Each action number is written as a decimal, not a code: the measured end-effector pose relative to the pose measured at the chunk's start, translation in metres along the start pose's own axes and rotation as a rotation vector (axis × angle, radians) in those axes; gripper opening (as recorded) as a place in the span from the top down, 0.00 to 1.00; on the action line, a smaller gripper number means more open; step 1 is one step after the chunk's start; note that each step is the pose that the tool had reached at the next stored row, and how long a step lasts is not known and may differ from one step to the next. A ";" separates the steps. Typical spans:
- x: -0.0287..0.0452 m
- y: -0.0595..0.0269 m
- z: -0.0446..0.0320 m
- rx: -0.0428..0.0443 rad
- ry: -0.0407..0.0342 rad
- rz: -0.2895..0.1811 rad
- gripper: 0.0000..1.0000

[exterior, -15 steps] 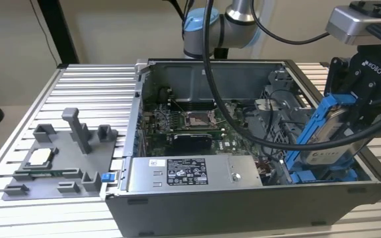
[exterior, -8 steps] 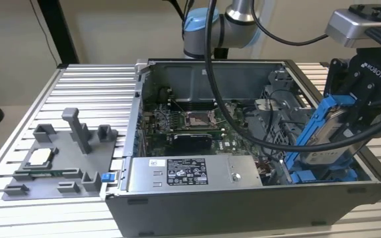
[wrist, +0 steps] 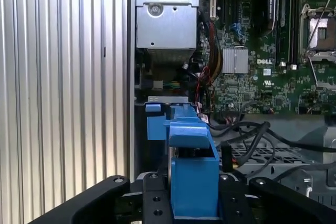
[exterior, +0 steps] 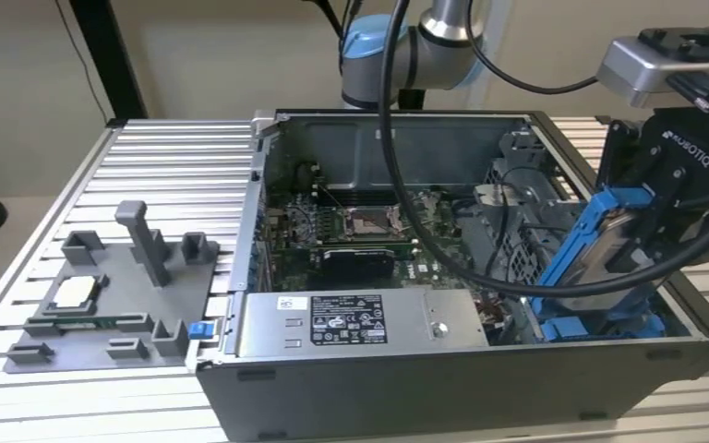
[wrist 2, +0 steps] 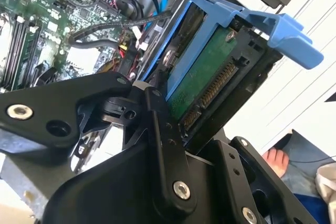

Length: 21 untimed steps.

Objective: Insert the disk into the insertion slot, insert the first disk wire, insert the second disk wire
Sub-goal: 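Insert the disk into the insertion slot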

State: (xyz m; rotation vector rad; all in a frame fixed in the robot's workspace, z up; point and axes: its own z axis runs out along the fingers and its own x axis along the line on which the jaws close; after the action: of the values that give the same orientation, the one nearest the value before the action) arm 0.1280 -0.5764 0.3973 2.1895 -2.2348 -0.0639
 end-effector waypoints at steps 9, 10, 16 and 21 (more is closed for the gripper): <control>0.0003 -0.0006 0.0161 -0.0001 -0.0053 0.000 1.00; 0.0003 -0.0006 0.0169 -0.0001 -0.0051 0.000 1.00; 0.0004 -0.0006 0.0171 0.0000 -0.0049 0.000 1.00; 0.0003 -0.0007 0.0172 -0.0001 -0.0050 0.000 1.00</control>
State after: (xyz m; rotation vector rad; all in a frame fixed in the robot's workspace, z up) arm 0.1281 -0.5764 0.3801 2.1921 -2.2371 -0.0695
